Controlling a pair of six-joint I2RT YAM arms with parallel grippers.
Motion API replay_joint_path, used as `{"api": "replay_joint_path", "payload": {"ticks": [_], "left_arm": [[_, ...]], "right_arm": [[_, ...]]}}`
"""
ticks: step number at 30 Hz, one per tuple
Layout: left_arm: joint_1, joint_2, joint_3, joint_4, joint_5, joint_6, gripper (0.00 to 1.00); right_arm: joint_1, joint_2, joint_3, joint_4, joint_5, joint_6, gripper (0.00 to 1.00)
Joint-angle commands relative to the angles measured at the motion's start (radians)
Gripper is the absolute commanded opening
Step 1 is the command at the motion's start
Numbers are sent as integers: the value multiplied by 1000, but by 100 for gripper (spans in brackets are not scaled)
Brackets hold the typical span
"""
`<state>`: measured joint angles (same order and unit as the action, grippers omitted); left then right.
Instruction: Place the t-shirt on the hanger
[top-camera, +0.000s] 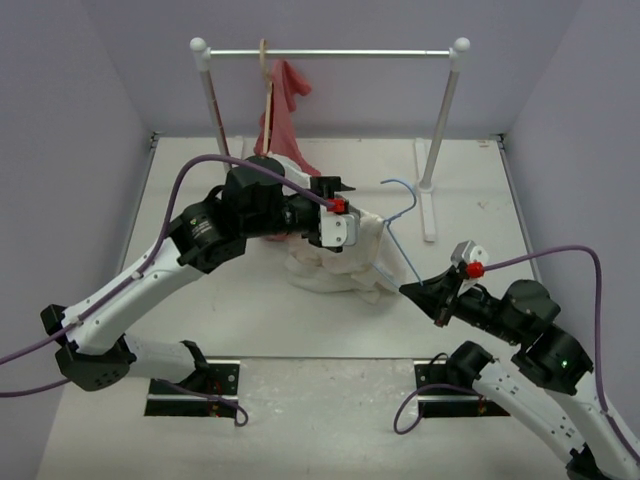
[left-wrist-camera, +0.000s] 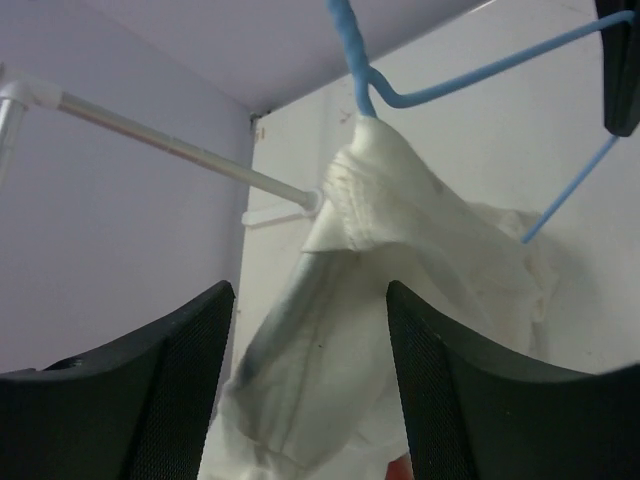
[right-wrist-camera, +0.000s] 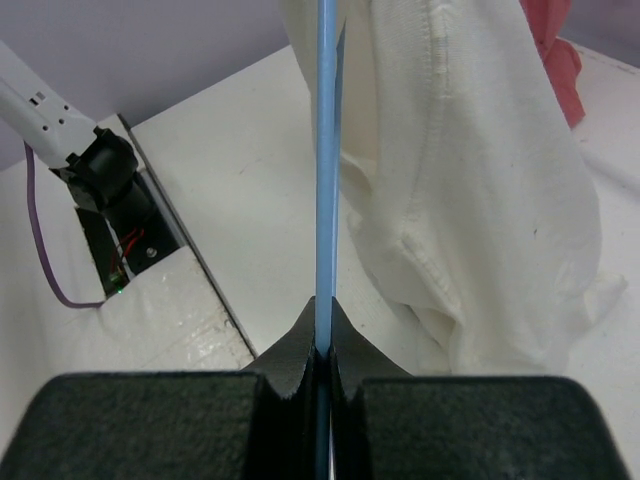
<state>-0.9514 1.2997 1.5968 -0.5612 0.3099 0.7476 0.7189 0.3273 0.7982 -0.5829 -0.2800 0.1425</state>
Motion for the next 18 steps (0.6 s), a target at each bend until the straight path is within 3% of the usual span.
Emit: {"api": "replay_joint_path", "payload": {"ticks": [1,5,6,8,9,12,15,18], "left_arm": [[31,-5,81,-137,214,37,59],[38,5,103,-152,256,47,54],[38,12,113,-157,269,52,47],[39,36,129,-159,291,49,18],[39,48,141,-164,303,48,16],[39,81,157,-179,315,43,19],[39,84,146,-183,298,32,40],[39,70,134,-192,294,33,51]], "right_arm": [[1,-15,48,84,-1,-42,0],[1,-8,53,95,-21,-48,0],[1,-9,50,105,-44,-50,0],[1,-13,42,127,-80,-49,0],[1,-12,39,142,-102,-53,0],[1,-2,46,148,-154,-68,0],[1,6,64,143,-160,-90,0],[0,-15,67,150,-117,-97,0]]}}
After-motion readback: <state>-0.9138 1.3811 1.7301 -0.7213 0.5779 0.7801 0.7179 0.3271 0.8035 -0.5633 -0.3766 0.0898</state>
